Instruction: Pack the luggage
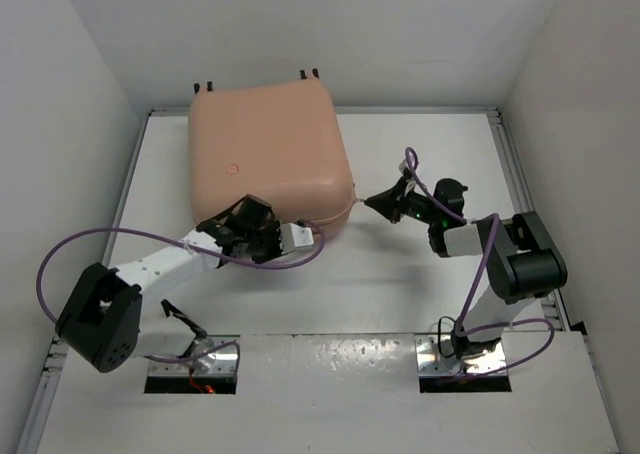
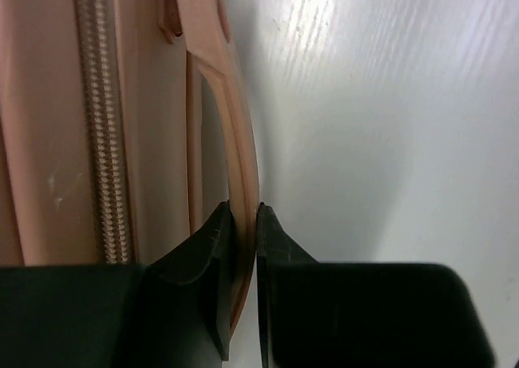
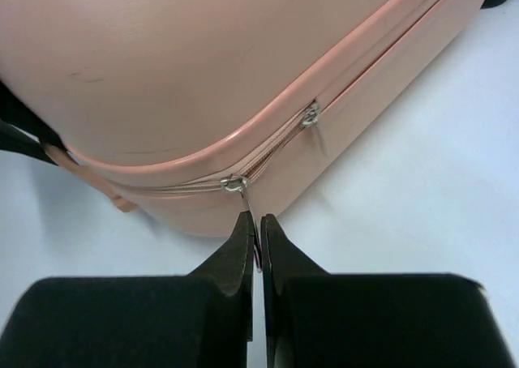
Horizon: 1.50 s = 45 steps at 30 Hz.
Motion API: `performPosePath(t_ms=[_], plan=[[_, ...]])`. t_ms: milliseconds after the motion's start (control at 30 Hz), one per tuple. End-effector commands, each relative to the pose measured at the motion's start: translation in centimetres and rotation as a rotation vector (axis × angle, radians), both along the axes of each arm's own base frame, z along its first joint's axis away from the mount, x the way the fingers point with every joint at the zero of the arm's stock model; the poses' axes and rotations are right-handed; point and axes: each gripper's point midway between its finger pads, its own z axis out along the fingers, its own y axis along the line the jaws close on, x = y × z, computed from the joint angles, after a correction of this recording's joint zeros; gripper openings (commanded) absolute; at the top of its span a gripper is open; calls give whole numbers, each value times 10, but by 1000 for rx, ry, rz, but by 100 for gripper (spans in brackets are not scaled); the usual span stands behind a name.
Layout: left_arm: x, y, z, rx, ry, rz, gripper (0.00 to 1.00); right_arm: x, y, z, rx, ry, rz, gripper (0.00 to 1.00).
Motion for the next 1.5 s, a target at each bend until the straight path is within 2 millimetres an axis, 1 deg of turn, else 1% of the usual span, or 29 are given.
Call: performPosePath(t_ms=[0, 200, 267, 300, 467, 533, 600, 667, 700, 767, 800, 833, 867, 900, 933, 967, 1000, 1033, 1067, 1100, 1133, 1167, 1233, 1267, 1300, 1333, 1400, 1433, 1467], plan=[[-25, 39, 0, 112, -1, -77, 0, 55, -57, -3, -126, -94, -263, 0], [-36, 59, -12, 188, -66, -230, 0, 79, -61, 4, -131, -121, -283, 0], [-35, 62, -12, 194, -70, -247, 0, 84, -61, -7, -131, -89, -292, 0], [-35, 62, -12, 197, -75, -256, 0, 96, -60, 3, -132, -127, -293, 0], [-37, 65, -15, 200, -74, -288, 0, 137, -60, -11, -135, -98, -346, 0], [-37, 65, -15, 203, -80, -297, 0, 158, -60, 3, -128, -135, -370, 0], [-35, 62, -12, 192, -86, -300, 0, 166, -61, -10, -123, -90, -386, 0], [-25, 59, -2, 165, -104, -248, 0, 178, -61, 6, -99, -114, -400, 0], [-19, 56, 3, 148, -108, -220, 12, 179, -60, 9, -95, -118, -401, 0], [-2, 46, 27, 93, -139, -147, 27, 173, -61, 12, -87, -106, -402, 0], [4, 42, 34, 73, -143, -119, 44, 167, -64, 27, -74, -124, -405, 10], [12, 37, 46, 40, -161, -82, 54, 163, -64, 31, -70, -123, -401, 16], [28, 26, 70, -24, -195, -13, 63, 149, -68, 44, -65, -133, -402, 33], [35, 22, 84, -57, -215, 14, 71, 144, -68, 51, -63, -139, -401, 41], [40, 16, 98, -77, -242, 39, 85, 135, -71, 46, -61, -108, -404, 47], [50, 4, 125, -141, -287, 84, 91, 122, -74, 69, -51, -139, -391, 50], [57, 4, 138, -149, -320, 133, 97, 117, -75, 71, -54, -133, -391, 52], [63, 4, 153, -176, -342, 170, 100, 109, -75, 67, -57, -91, -387, 54], [69, -3, 183, -246, -371, 223, 100, 97, -79, 84, -49, -118, -396, 56], [74, -8, 193, -258, -379, 243, 100, 92, -81, 87, -51, -115, -397, 60], [80, -8, 207, -280, -396, 276, 100, 83, -85, 76, -64, -50, -405, 62], [87, -13, 243, -349, -432, 340, 100, 74, -87, 98, -55, -90, -415, 67], [92, -22, 269, -396, -420, 373, 100, 63, -88, 93, -66, -25, -418, 71], [104, -28, 264, -381, -379, 408, 100, 52, -89, 105, -63, -15, -423, 73], [108, -29, 288, -432, -366, 466, 100, 50, -107, 101, -73, 33, -474, 82], [113, -28, 289, -442, -357, 486, 100, 43, -112, 112, -71, 23, -491, 87], [114, -23, 288, -478, -366, 513, 100, 33, -129, 98, -103, 130, -531, 95], [117, -18, 288, -483, -363, 534, 100, 28, -135, 102, -114, 124, -537, 100], [121, -17, 284, -482, -336, 552, 100, 18, -139, 92, -131, 195, -541, 100]])
